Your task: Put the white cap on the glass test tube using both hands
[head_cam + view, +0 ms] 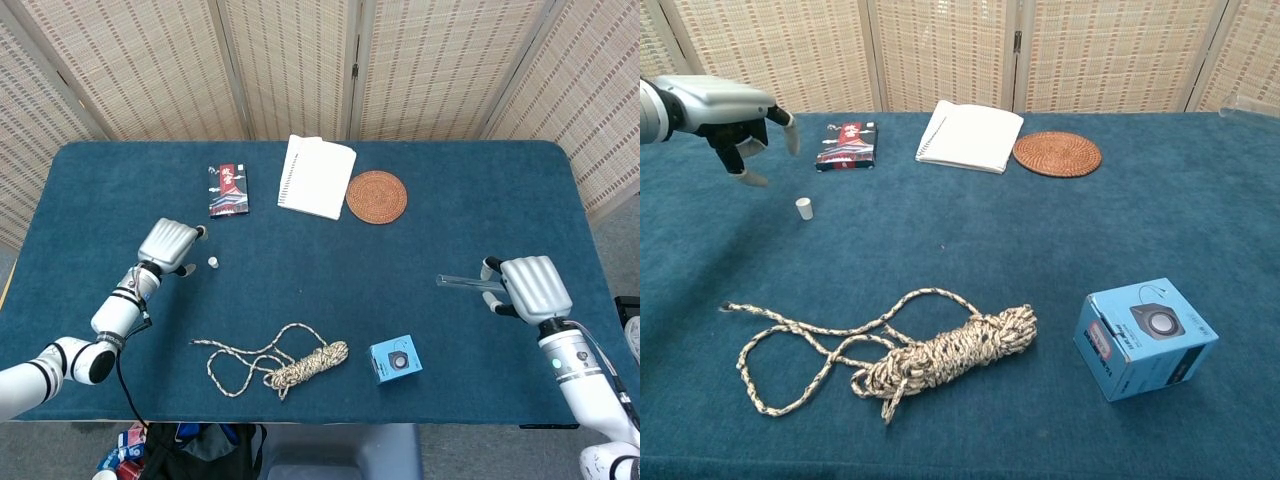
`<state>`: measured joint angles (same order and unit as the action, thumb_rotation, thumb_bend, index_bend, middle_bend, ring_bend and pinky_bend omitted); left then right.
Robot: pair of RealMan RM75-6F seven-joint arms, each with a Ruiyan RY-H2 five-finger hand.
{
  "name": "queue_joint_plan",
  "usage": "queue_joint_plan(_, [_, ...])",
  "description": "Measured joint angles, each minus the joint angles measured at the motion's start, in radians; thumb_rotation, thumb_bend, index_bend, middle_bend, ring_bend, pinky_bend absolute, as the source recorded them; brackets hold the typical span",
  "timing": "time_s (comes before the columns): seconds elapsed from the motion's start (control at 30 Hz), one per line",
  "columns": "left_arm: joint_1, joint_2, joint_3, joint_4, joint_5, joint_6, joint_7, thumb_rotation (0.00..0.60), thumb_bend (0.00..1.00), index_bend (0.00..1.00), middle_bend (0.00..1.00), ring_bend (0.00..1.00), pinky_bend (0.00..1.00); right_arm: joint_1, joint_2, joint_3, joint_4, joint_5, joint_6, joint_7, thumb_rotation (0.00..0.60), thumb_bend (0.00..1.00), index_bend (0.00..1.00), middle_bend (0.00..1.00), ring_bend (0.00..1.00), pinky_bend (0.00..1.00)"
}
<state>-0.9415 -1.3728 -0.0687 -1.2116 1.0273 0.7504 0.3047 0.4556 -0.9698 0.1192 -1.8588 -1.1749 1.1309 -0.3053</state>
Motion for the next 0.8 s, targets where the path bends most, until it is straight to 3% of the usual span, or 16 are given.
queue_joint_plan(0.33, [-0.012,-0.094,-0.017,0.115,-0.035,-0.073,0.002,0.600,0.23,0.39,0.91,0.88,0.89,-0.001,-0.006,0.000,0.011,0.003,-0.009,0.004,0.600,0.68,0.86,1.00,1.00,1.00])
queue_joint_plan(0.8, [-0.044,-0.164,-0.041,0.189,-0.065,-0.131,0.025,0.600,0.28,0.41,0.92,0.89,0.89,0.001,-0.010,0.002,0.019,0.012,-0.020,0.001,0.600,0.68,0.86,1.00,1.00,1.00])
